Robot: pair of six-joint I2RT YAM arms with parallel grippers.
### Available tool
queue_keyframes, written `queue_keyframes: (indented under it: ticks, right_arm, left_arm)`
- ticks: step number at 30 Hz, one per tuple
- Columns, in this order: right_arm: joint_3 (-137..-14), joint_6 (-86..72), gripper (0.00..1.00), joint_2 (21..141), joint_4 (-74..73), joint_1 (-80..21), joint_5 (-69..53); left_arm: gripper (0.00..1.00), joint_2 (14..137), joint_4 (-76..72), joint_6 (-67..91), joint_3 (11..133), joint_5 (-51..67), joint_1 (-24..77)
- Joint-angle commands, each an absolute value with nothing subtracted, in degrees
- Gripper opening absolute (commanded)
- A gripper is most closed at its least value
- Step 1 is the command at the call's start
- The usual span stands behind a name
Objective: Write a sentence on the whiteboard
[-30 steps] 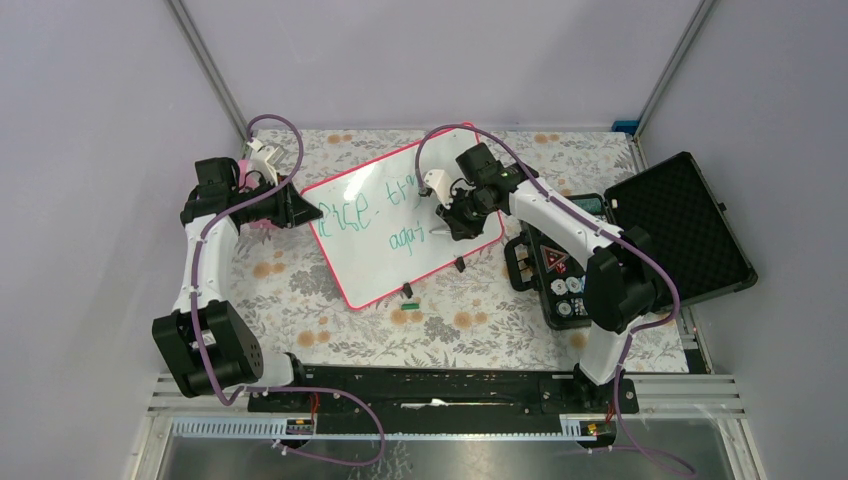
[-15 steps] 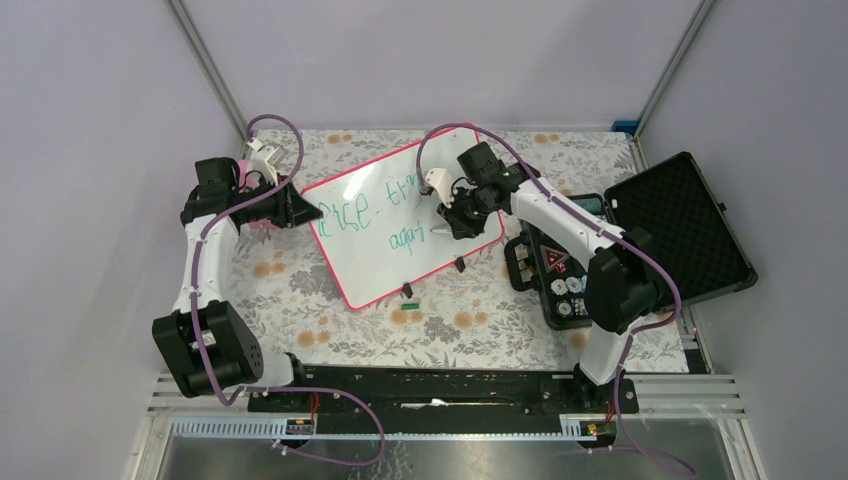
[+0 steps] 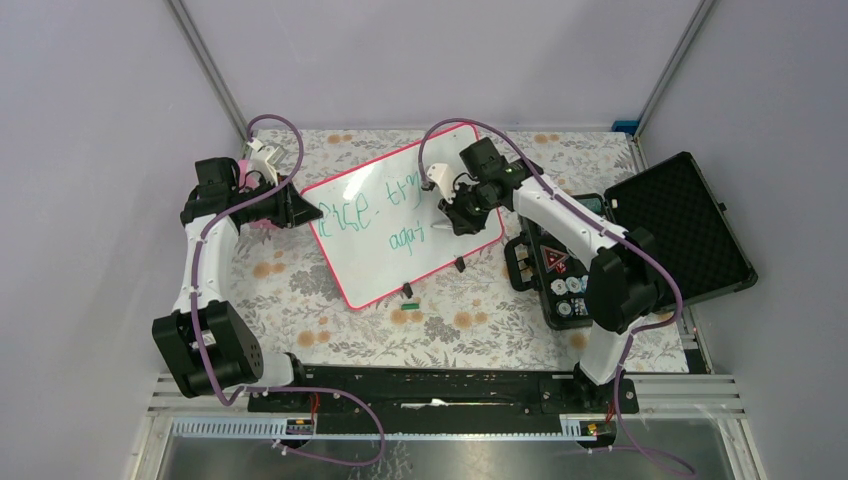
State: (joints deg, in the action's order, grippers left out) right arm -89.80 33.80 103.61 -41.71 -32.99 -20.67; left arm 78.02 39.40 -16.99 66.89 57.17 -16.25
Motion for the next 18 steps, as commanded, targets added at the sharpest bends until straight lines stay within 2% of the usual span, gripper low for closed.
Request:
queue_keyframes:
  ticks: [1,18]
  right_arm:
    - [-92.81,34.67,0.00,103.01,-42.82,-32.79,-22.22]
    - [-94.76,34.68,0.00,105.00,-42.76,-34.05,-22.19]
  left_arm:
    - [0.00,76.38,38.67,-21.31,66.98,54.46,-15.33]
    - [0.00,76.55,38.65,-21.44,66.79,54.27,-15.28]
